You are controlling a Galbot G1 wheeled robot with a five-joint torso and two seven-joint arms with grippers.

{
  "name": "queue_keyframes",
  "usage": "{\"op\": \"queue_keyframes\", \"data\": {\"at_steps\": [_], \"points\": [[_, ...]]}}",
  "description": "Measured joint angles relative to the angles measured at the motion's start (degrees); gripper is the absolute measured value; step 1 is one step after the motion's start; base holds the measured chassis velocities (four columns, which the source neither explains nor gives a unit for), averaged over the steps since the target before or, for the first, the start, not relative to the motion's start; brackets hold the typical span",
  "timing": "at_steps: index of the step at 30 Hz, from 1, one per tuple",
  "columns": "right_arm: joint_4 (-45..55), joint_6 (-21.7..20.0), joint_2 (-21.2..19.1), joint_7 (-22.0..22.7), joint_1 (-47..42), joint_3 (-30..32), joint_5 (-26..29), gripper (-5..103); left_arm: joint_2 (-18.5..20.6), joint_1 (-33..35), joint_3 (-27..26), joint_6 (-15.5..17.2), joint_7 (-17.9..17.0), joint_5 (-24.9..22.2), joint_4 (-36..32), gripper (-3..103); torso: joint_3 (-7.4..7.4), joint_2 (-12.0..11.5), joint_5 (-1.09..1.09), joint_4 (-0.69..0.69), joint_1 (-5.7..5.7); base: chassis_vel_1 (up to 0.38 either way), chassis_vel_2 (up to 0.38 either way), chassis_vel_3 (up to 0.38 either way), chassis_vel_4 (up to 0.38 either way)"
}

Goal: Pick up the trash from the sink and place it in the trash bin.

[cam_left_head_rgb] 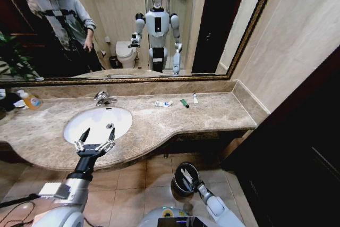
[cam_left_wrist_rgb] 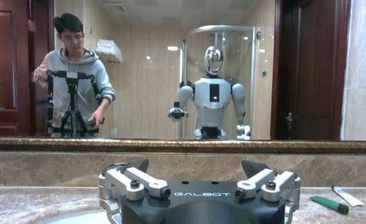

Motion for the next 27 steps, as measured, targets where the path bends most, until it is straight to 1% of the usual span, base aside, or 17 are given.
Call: {"op": "queue_keyframes", "data": {"at_steps": [2,4,5,6,9,10,11,12,14,15,17,18,21,22,24,25,27], "points": [[-2.64,0.74,0.40,-0.06,1.42,0.12,-1.00,-3,0.00,0.00,0.00,0.00,0.00,0.00,0.00,100,0.00,0.00,0.01,0.00,0.00,0.000,0.000,0.000,0.000],[-3.17,0.90,0.46,-0.07,1.70,0.14,-1.15,-3,0.00,0.00,0.00,0.00,0.00,0.00,0.00,100,0.00,0.00,0.01,0.00,0.00,0.000,0.000,0.000,0.000],[-4.09,1.13,0.51,-0.04,2.16,0.19,-1.34,7,0.00,0.00,0.00,0.00,0.00,0.00,0.00,100,0.00,0.00,0.00,0.00,0.00,0.000,0.000,0.000,0.000],[-4.48,1.23,0.50,0.00,2.33,0.21,-1.36,7,0.00,0.00,0.00,0.00,0.00,0.00,0.00,100,0.00,0.00,0.00,0.00,0.00,0.000,0.000,0.000,0.000],[-4.47,1.30,0.30,0.07,2.31,0.22,-1.28,22,0.00,0.00,0.00,0.00,0.00,0.00,0.00,100,0.00,0.00,0.01,0.00,0.00,0.000,0.000,0.000,0.000],[-4.47,1.30,0.30,0.07,2.31,0.22,-1.28,22,0.00,0.00,0.00,0.00,0.00,0.00,0.00,100,0.00,0.00,0.01,0.00,0.00,0.000,0.000,0.000,0.000],[-4.21,1.29,0.21,0.12,2.18,0.24,-1.19,28,0.00,0.00,0.00,0.00,0.00,0.00,0.00,100,0.00,0.00,0.00,0.00,0.00,0.000,0.000,0.000,0.000],[-3.86,1.26,0.09,0.15,2.01,0.26,-1.09,28,0.00,0.00,0.00,0.00,0.00,0.00,0.00,100,-0.01,0.00,0.01,0.00,0.00,0.000,0.000,0.000,0.000],[-3.14,1.20,-0.16,0.20,1.50,0.28,-0.91,40,0.00,0.00,0.00,0.00,0.00,0.00,0.00,100,-0.01,0.00,0.01,0.00,0.00,0.000,0.000,0.000,0.000],[-3.14,1.20,-0.16,0.20,1.50,0.28,-0.91,40,0.00,0.00,0.00,0.00,0.00,0.00,0.00,100,-0.01,0.00,0.01,0.00,0.00,0.000,0.000,0.000,0.000],[-1.95,1.13,-0.49,0.22,0.56,0.33,-0.65,50,0.00,0.00,0.00,0.00,0.00,0.00,0.00,100,-0.01,0.00,0.01,0.00,0.00,0.000,0.000,0.000,0.000],[-1.95,1.13,-0.49,0.22,0.56,0.33,-0.65,50,0.00,0.00,0.00,0.00,0.00,0.00,0.00,100,-0.01,0.00,0.01,0.00,0.00,0.000,0.000,0.000,0.000],[1.01,0.65,-1.35,0.30,-1.69,0.45,0.51,66,0.00,0.00,0.00,0.00,0.00,0.00,0.00,100,-0.01,0.00,0.01,0.00,-0.01,0.000,0.000,0.000,0.000],[1.01,0.65,-1.35,0.30,-1.69,0.45,0.51,66,0.00,0.00,0.00,0.00,0.00,0.00,0.00,100,-0.01,0.00,0.01,0.00,-0.01,0.000,0.000,0.000,0.000],[3.00,0.22,-1.80,0.43,-3.21,0.63,1.59,78,0.00,0.00,0.00,0.00,0.00,0.00,0.00,100,-0.01,0.00,0.01,0.00,-0.01,0.000,0.000,0.000,0.000],[3.00,0.22,-1.80,0.43,-3.21,0.63,1.59,78,0.00,0.00,0.00,0.00,0.00,0.00,0.00,100,-0.01,0.00,0.01,0.00,-0.01,0.000,0.000,0.000,0.000],[4.12,0.17,-1.88,0.67,-4.36,0.98,1.90,88,0.00,0.00,0.00,0.00,0.00,0.00,0.00,100,-0.01,0.01,0.01,0.00,-0.01,0.000,0.000,0.000,0.000]]}}
